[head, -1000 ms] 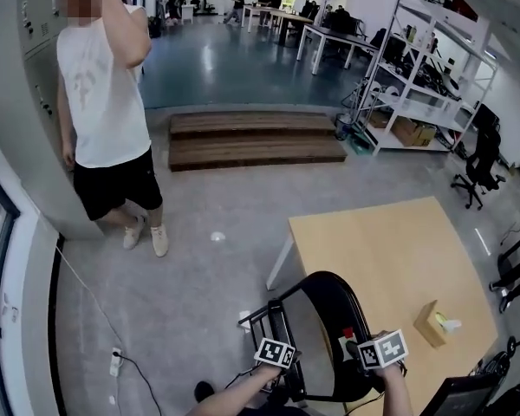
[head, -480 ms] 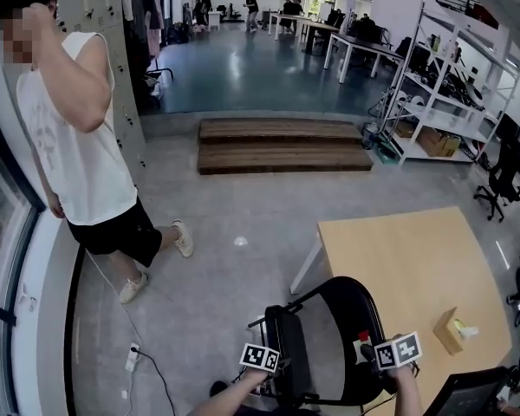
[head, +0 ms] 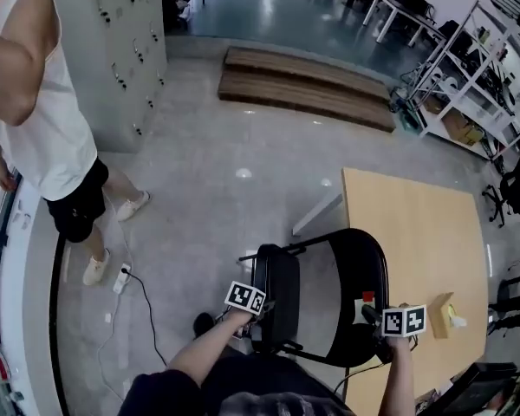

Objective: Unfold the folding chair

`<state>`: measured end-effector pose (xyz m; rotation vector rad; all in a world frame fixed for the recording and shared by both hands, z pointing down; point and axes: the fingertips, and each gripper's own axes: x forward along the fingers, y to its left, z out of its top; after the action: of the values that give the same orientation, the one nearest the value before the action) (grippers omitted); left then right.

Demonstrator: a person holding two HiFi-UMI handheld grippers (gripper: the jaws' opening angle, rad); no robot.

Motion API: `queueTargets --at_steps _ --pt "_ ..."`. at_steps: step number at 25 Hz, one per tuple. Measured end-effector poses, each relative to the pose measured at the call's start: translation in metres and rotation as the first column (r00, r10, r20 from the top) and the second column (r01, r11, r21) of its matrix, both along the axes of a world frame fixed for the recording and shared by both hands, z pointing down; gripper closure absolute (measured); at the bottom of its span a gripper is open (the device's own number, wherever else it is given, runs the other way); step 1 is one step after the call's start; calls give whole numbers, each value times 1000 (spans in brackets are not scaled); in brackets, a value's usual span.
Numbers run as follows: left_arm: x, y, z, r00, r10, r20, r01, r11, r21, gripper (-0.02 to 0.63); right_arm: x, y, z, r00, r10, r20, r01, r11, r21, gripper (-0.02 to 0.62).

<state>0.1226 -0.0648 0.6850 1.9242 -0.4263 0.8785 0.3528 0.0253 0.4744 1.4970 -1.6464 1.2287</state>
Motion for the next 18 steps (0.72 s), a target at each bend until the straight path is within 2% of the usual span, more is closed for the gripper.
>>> queueTargets --at_steps 9,18 --pt "-58 -2 26 991 -117 66 122 990 -72 357 -6 6 21 998 8 55 -6 999 -37 545" --pt "-71 -4 43 983 -161 87 170 980 -101 356 14 15 30 997 44 60 -40 997 -66 531"
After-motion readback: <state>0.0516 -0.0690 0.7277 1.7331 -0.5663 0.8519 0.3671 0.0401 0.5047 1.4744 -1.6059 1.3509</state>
